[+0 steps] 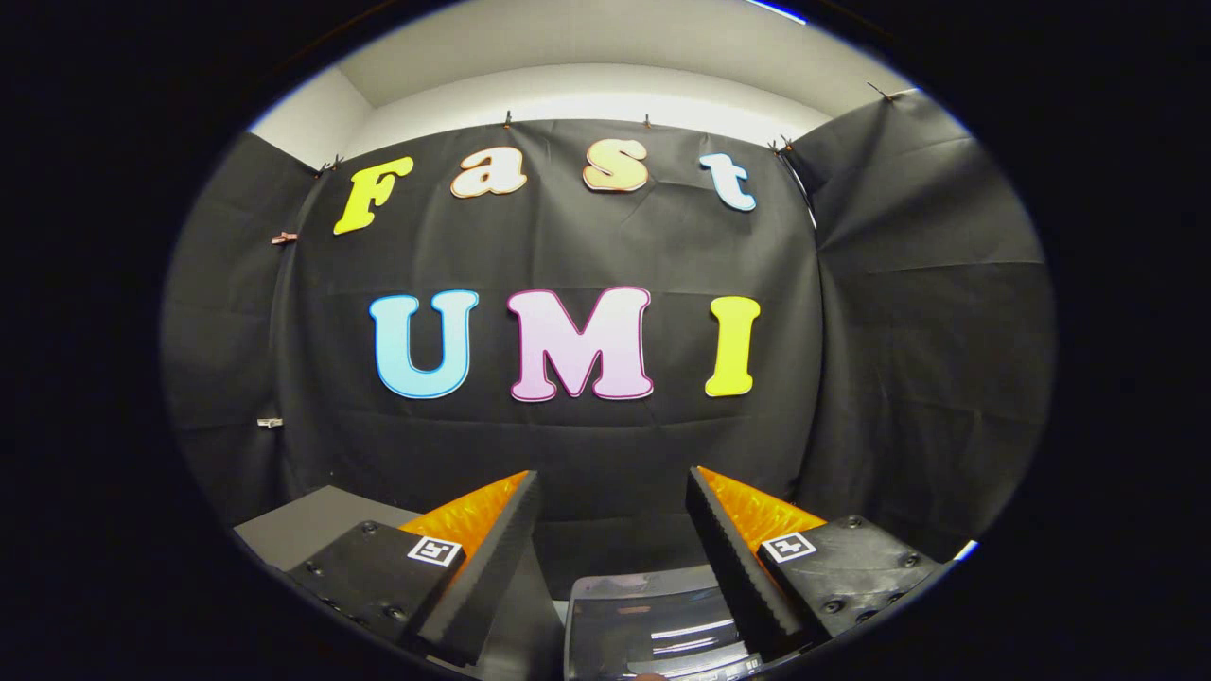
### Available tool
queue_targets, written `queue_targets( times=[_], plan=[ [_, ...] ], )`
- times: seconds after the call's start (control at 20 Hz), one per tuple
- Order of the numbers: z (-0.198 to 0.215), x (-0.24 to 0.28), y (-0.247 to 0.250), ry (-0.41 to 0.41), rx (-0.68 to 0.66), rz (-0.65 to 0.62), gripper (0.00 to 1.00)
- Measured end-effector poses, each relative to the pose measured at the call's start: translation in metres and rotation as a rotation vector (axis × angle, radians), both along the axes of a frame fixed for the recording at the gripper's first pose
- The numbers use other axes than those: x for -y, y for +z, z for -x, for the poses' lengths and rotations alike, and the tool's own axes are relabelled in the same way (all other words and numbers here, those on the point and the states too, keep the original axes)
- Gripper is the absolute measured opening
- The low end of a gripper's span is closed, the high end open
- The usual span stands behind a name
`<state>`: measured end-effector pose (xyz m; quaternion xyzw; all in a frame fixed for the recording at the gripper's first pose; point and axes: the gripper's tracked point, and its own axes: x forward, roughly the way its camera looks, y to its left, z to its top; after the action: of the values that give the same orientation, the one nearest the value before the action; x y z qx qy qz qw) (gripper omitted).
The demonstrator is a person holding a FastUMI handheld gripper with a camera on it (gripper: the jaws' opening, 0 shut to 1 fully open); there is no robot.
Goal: Put the clothes into the washing machine and then close the washing machine lid.
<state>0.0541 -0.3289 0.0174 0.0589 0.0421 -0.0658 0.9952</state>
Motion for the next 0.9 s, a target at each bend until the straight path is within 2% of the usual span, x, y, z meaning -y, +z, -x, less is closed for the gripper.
queue_targets(
  times=[0.4,0.65,0.9],
  plan=[
    [-0.001,-0.017,-0.013,-0.039,-0.024,0.026,0.99],
    [0.005,-0.032,-0.025,-0.03,-0.014,0.025,0.99],
    [-0.004,-0.044,-0.015,-0.012,0.012,0.005,0.99]
  ],
)
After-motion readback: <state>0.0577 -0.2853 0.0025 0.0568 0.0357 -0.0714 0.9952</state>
